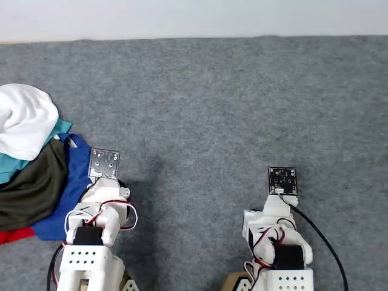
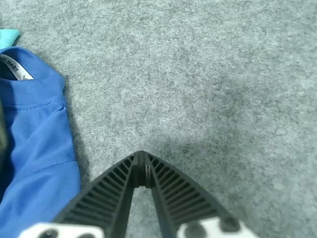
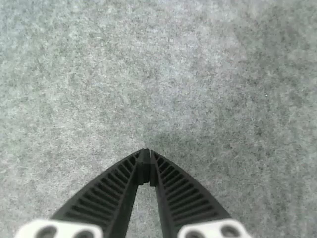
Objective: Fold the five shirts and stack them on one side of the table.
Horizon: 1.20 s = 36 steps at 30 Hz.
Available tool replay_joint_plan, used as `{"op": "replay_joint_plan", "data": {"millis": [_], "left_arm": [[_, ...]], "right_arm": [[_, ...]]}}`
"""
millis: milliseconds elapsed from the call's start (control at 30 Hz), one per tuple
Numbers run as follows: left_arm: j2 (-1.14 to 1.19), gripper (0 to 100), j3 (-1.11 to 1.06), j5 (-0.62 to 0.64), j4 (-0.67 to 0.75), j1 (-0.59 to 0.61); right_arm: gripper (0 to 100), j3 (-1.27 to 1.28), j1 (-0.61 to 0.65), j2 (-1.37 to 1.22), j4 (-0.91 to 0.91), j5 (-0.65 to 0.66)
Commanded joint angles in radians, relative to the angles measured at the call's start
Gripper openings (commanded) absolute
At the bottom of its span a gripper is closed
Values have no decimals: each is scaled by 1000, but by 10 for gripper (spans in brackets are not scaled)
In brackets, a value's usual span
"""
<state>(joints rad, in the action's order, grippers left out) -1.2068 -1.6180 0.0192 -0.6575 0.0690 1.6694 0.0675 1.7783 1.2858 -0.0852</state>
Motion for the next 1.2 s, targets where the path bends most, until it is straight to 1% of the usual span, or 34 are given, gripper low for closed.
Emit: {"op": "replay_joint_plan", "data": {"millis": [0,133,233,767,967,1033,1167], "left_arm": [[-8,3,8,-3,23,2],[-6,3,8,-6,25,-11],[-6,3,7,-6,25,-46],[-6,4,7,-6,25,-63],[-3,5,119,0,14,-63],[0,5,202,0,-63,-63],[3,5,409,0,-315,-72]], "right_arm": [[9,15,-4,4,2,-3],[9,15,-4,4,2,-3],[9,15,-4,4,2,-3],[9,15,-4,4,2,-3],[9,15,-4,4,2,-3],[9,15,-4,4,2,-3],[9,15,-4,4,2,-3]]}}
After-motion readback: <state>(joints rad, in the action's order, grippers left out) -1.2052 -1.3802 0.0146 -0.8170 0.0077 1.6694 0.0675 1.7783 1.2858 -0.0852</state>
